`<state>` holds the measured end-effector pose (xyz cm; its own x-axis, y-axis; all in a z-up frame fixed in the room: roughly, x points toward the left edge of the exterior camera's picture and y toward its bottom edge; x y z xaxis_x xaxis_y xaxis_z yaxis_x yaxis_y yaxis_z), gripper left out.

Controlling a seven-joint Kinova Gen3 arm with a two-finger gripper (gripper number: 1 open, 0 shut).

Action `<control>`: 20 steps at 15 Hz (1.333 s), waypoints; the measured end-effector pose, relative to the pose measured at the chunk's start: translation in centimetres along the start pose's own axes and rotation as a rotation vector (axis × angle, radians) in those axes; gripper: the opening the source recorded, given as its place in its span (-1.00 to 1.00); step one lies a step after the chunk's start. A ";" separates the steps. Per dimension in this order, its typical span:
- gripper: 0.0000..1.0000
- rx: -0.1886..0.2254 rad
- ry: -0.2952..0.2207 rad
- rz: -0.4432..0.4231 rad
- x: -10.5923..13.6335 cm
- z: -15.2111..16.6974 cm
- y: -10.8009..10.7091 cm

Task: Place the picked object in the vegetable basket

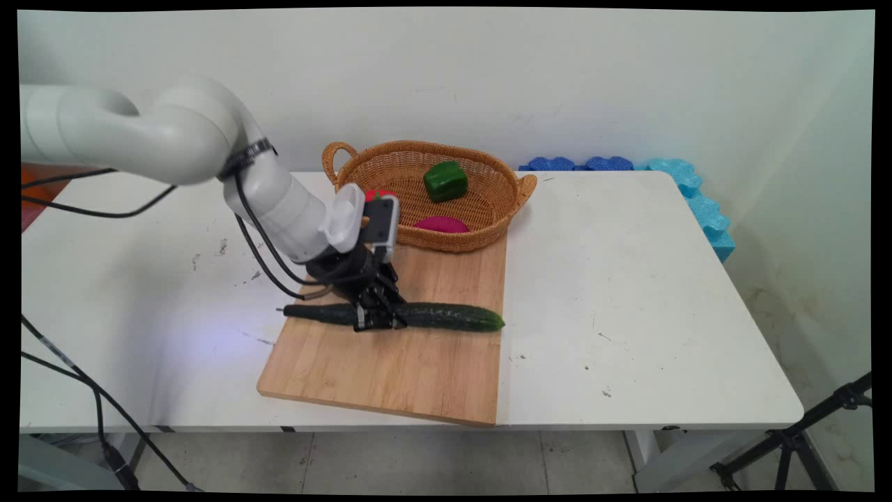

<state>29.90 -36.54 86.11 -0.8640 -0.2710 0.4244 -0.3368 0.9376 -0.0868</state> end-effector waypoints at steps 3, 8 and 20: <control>-1.00 -0.016 0.032 0.014 1.3 -3.7 -0.4; -1.00 0.021 0.051 0.030 4.0 -10.4 -3.3; -1.00 0.237 0.132 -0.034 8.2 -17.1 -16.0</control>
<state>34.63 -50.09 106.36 -0.7995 -0.2564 0.5432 -0.4567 0.8469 -0.2723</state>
